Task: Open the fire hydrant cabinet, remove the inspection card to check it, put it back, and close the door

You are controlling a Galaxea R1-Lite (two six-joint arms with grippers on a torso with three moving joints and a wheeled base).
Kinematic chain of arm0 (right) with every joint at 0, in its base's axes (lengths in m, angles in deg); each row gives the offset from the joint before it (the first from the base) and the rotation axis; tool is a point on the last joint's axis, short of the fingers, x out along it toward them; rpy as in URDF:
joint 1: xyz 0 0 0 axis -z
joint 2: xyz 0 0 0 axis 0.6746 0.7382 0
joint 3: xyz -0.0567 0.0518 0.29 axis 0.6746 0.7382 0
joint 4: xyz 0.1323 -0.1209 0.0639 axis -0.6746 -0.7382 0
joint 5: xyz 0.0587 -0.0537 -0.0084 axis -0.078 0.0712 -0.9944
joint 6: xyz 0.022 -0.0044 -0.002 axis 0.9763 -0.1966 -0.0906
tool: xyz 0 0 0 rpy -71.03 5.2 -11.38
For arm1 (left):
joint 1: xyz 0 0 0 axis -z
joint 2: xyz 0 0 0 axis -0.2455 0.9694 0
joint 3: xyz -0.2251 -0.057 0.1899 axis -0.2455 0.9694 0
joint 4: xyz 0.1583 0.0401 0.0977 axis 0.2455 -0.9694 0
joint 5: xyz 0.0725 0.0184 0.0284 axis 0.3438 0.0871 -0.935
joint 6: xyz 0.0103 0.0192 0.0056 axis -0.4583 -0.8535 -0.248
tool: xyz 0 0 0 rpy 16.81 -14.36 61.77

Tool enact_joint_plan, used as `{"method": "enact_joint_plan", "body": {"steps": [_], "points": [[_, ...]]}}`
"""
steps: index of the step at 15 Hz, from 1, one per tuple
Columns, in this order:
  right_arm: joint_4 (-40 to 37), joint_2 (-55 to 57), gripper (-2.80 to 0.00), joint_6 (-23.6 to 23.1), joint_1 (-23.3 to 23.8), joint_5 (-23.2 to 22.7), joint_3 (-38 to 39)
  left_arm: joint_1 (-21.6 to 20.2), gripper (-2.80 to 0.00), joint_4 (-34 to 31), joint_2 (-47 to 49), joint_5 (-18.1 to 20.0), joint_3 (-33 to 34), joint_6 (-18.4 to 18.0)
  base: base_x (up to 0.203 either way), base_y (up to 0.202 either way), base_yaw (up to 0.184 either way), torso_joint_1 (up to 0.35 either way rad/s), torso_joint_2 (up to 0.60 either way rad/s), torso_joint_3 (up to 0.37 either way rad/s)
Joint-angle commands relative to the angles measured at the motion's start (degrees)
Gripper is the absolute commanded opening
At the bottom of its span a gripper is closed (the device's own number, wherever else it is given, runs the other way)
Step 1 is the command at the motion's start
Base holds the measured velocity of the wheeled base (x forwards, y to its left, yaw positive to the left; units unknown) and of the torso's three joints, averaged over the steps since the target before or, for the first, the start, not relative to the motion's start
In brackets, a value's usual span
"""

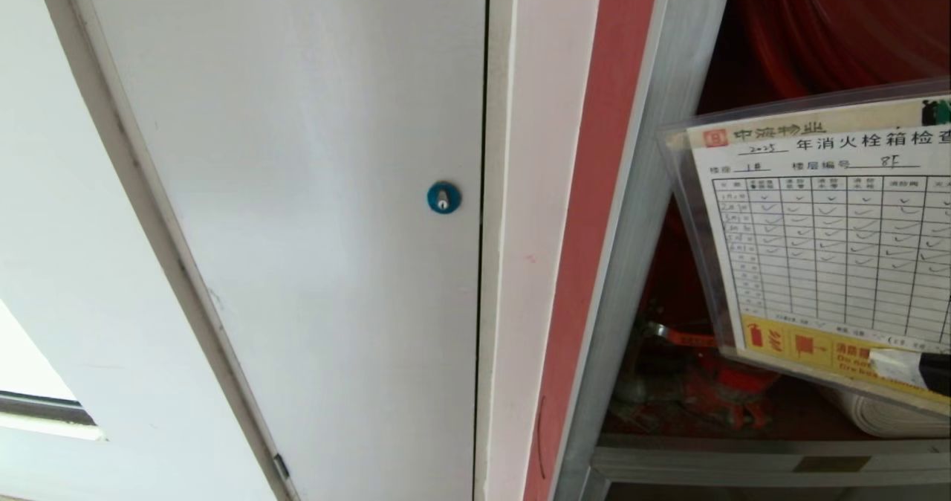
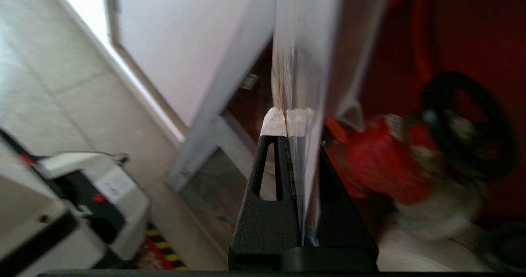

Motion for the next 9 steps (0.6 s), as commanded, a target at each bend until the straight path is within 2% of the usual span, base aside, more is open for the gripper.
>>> {"method": "enact_joint_plan", "body": {"steps": [1,6,7,9], "points": [[-1.06,0.28,-2.80,-4.88,3.69,1.77,-1.61,-0.01,-2.80,0.02,-0.01,-0.03,0.70,-0.01,0.000,0.000,0.000,0.000,0.00,0.000],[-0.95,1.45,-2.80,-18.75,17.45,2.14,-3.93,-0.01,-2.80,0.02,-0.01,0.05,0.70,-0.01,0.000,0.000,0.000,0.000,0.00,0.000],[-0.91,1.77,-2.80,-22.12,19.10,2.15,-4.53,-0.01,-2.80,0.02,0.07,0.05,0.70,-0.01,0.000,0.000,0.000,0.000,0.00,0.000],[-0.89,2.64,-2.80,-25.55,21.49,2.15,-5.40,-0.01,-2.80,0.02,-0.01,0.03,0.70,-0.01,0.000,0.000,0.000,0.000,0.00,0.000]]}}
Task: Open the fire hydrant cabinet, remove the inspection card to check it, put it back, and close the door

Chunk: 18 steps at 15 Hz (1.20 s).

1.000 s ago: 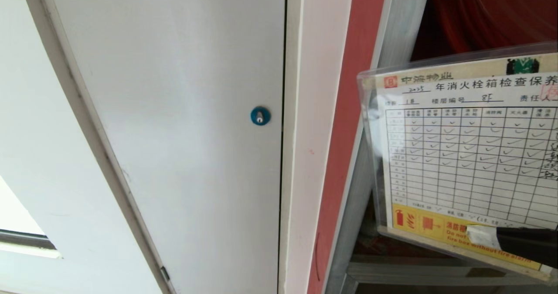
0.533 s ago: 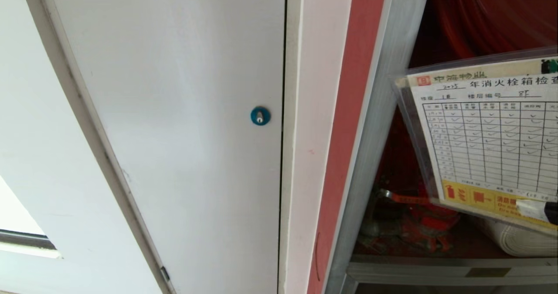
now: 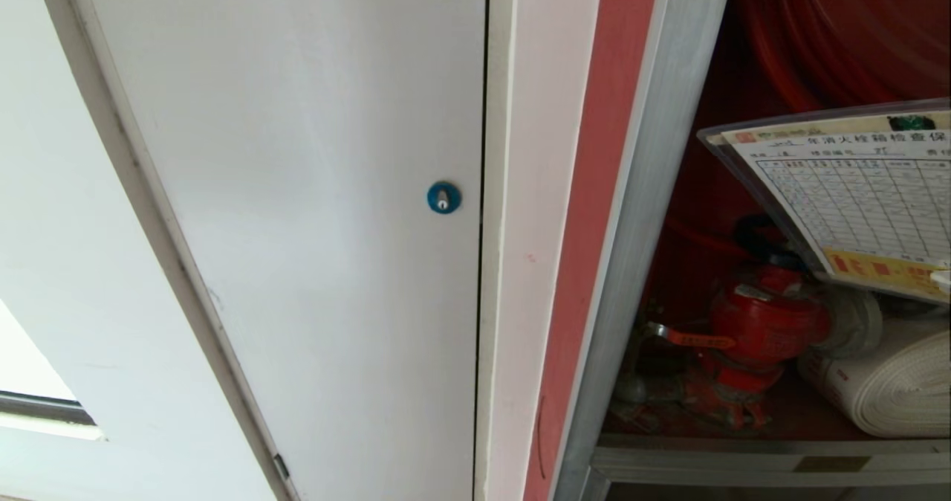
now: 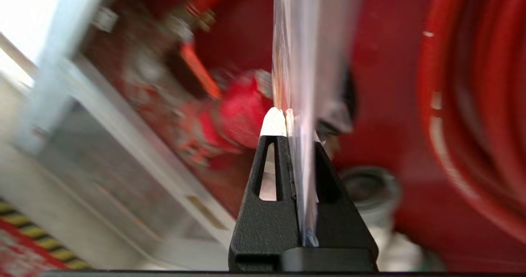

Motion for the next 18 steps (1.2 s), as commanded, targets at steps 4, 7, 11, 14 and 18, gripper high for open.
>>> {"method": "enact_joint_plan", "body": {"steps": [4,7,11,14,18], "points": [[0.03,4.91,-2.80,-7.70,5.37,1.03,-2.84,-0.01,-2.80,0.03,-0.01,0.02,0.70,-0.02,0.000,0.000,0.000,0.000,0.00,0.000],[0.10,7.90,-2.80,-15.83,6.03,7.81,-5.84,-0.01,-2.80,0.03,0.00,0.05,0.70,-0.02,0.000,0.000,0.000,0.000,0.00,0.000],[3.14,10.25,-2.80,-22.35,10.95,8.83,-6.57,-0.01,-2.80,0.03,-0.01,0.03,0.70,-0.02,0.000,0.000,0.000,0.000,0.00,0.000],[11.25,12.90,-2.80,-25.85,12.40,8.83,-4.32,-0.01,-2.80,0.03,-0.01,-0.03,0.70,-0.02,0.000,0.000,0.000,0.000,0.00,0.000],[19.97,15.79,-2.80,-31.26,15.23,8.83,0.69,-0.01,-2.80,0.03,-0.01,0.05,0.70,-0.02,0.000,0.000,0.000,0.000,0.00,0.000]]}}
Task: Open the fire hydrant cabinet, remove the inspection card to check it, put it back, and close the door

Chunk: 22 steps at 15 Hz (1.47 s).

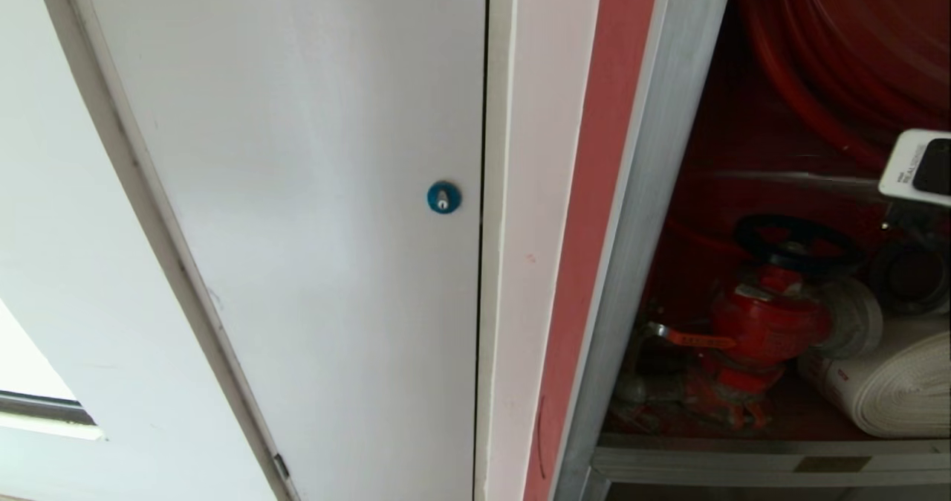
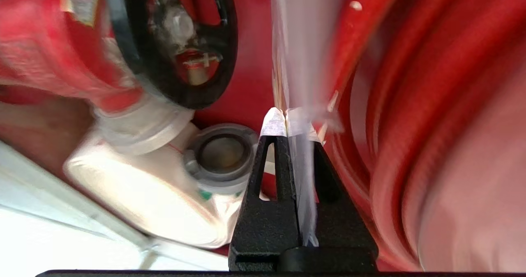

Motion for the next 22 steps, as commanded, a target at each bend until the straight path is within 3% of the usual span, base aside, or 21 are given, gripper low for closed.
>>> {"method": "enact_joint_plan", "body": {"steps": [1,4,11,22], "points": [[6.66,2.80,-2.80,-4.12,1.58,0.09,2.97,-0.01,-2.80,0.02,-0.01,0.05,0.70,-0.02,0.000,0.000,0.000,0.000,0.00,0.000],[14.51,5.59,-2.80,-8.03,2.61,0.01,5.54,-0.01,-2.80,0.02,0.07,0.05,0.70,-0.02,0.000,0.000,0.000,0.000,0.00,0.000],[16.47,7.74,-2.80,-10.64,3.19,0.00,6.58,-0.01,-2.80,0.02,0.05,0.05,0.72,-0.02,0.000,0.000,0.000,0.000,0.00,0.000],[19.39,11.44,-2.80,-10.65,3.19,-0.18,6.17,-0.01,-2.80,0.02,0.05,0.05,0.70,-0.02,0.000,0.000,0.000,0.000,0.00,0.000]]}}
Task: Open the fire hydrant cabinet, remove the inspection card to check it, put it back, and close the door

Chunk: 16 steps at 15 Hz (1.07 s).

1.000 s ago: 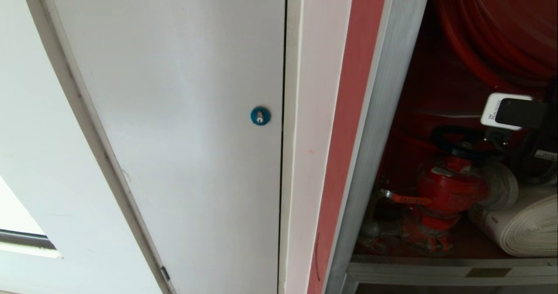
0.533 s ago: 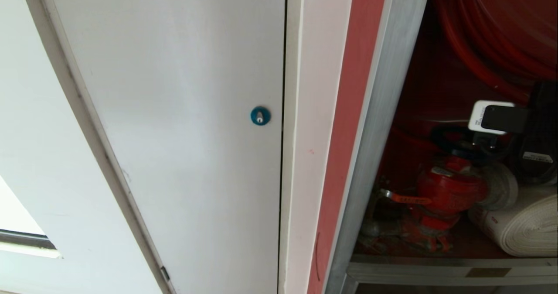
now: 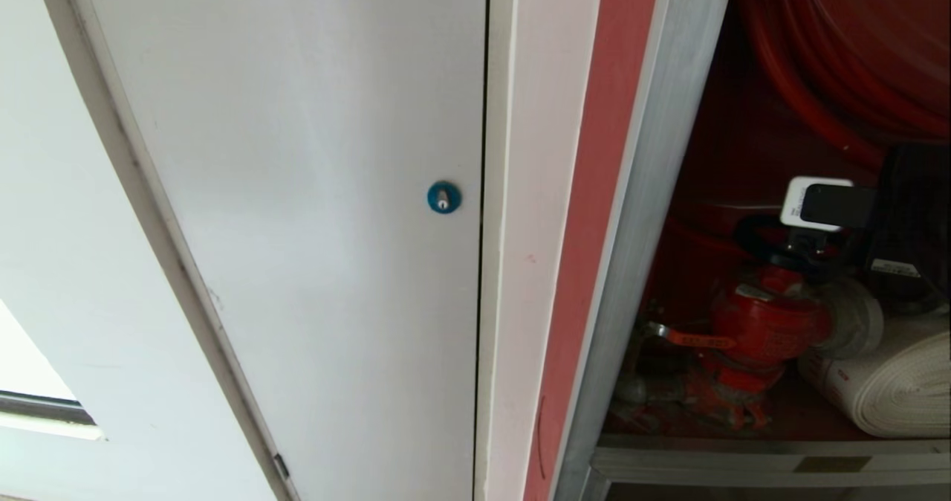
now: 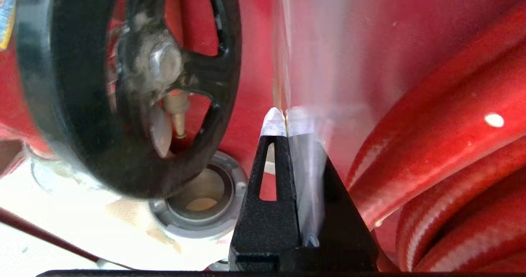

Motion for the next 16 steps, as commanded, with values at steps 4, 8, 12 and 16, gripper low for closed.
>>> {"method": "enact_joint_plan", "body": {"steps": [4,8,12,16], "points": [[3.92,1.83,-2.80,-0.30,-0.06,-0.90,0.14,-0.01,-2.80,0.02,-0.01,-0.06,0.70,-0.03,0.000,0.000,0.000,0.000,0.00,0.000],[4.09,1.76,-2.80,-0.22,-0.06,-1.50,0.41,-0.01,-2.80,0.02,-0.01,-0.05,0.70,-0.03,0.000,0.000,0.000,0.000,0.00,0.000],[4.01,1.31,0.00,-0.13,-0.06,-1.78,0.58,-0.01,-2.80,0.02,0.05,0.02,0.71,-0.03,0.000,0.000,0.000,0.000,0.00,0.000],[4.01,0.61,0.00,-0.04,-0.06,-2.11,0.58,-0.01,-2.80,0.02,0.08,-0.06,0.70,-0.03,0.000,0.000,0.000,0.000,0.00,0.000]]}}
